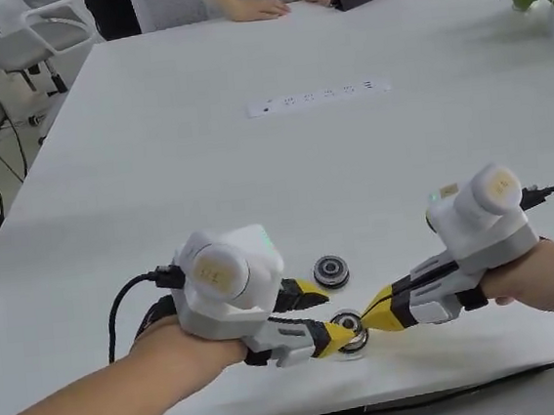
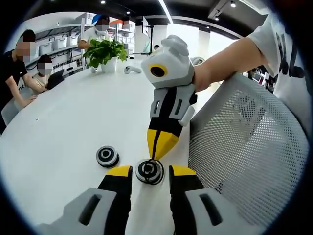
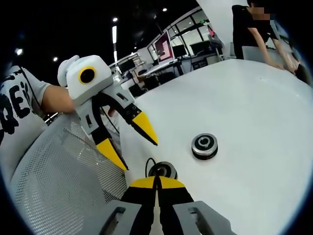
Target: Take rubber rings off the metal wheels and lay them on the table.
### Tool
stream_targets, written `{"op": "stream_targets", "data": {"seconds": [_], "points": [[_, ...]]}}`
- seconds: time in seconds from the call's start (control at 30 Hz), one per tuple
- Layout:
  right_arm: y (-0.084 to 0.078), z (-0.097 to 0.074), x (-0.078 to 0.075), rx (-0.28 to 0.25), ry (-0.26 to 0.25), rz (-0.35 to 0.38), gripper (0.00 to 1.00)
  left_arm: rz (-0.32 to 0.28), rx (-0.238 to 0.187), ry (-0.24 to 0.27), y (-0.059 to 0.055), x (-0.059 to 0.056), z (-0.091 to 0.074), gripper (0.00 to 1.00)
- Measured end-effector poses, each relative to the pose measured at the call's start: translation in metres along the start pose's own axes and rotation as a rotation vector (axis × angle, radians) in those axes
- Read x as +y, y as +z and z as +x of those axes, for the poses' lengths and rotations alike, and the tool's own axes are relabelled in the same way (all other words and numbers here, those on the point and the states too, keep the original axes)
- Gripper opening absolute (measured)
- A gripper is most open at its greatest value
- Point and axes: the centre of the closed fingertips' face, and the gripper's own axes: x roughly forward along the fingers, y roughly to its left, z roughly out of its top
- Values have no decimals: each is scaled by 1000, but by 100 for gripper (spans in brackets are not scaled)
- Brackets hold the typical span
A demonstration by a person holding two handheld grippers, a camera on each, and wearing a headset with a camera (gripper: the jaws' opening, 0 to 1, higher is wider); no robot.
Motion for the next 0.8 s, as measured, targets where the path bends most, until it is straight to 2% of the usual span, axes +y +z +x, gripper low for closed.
{"op": "stream_targets", "data": {"seconds": [0.5, 0.6, 0.8], "points": [[17, -5, 6, -37, 8, 1, 0, 16, -14, 18, 3, 1, -28, 37], [20, -5, 7, -43, 11, 0, 0, -11, -31, 16, 4, 1, -35, 39], [27, -2, 13, -46, 18, -8, 0, -6, -36, 36, 2, 5, -46, 46]]}}
